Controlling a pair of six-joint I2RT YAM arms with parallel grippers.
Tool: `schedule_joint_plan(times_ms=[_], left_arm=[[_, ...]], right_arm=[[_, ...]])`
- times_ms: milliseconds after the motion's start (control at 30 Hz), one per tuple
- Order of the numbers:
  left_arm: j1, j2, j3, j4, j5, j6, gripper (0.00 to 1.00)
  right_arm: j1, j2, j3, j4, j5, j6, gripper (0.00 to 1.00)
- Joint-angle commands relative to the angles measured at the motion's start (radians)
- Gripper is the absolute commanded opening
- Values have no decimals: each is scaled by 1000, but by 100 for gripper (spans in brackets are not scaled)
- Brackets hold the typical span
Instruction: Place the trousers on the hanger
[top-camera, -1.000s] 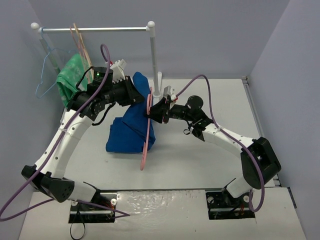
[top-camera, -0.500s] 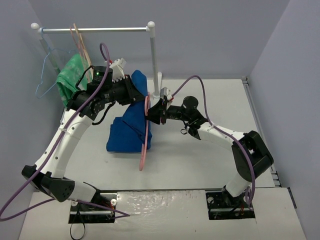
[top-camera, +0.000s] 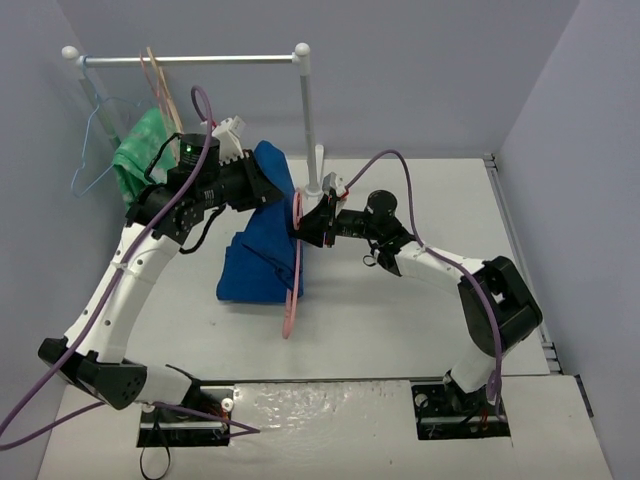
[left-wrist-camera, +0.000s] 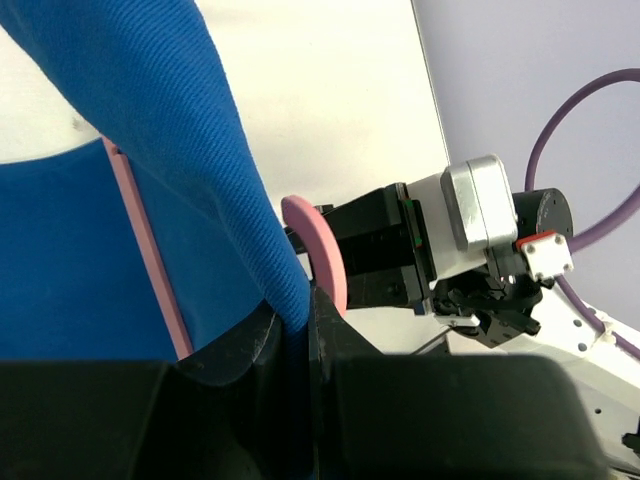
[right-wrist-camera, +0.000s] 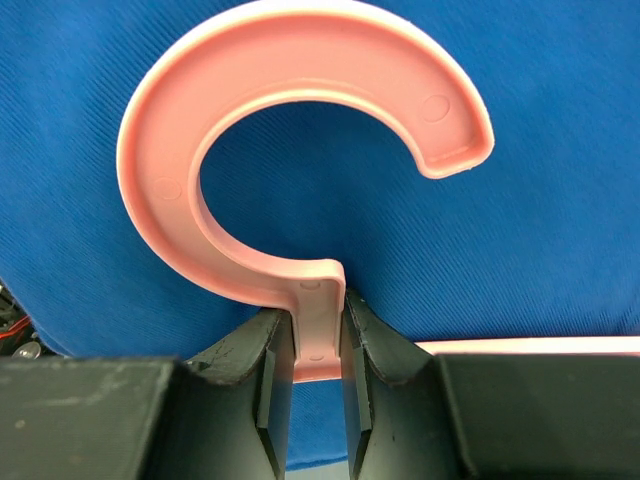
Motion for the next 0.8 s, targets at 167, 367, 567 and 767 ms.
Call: schedule_joint_plan(times_ms=[167,367,567,767], left_arm=[[105,-226,-151,101,-116,71,0],[191,-286,-493,207,-188,69,0],[192,-170,-712,453,-202,57,0],[191,-81,-798,676,-238,81,0]], right_arm=[[-88,-148,5,-107,-8,-73,0],[-117,-222,53,-231,-4,-109,0],[-116,-246,142,-272,-49,-73,0],[-112,-254,294,-415,-108,-56,0]])
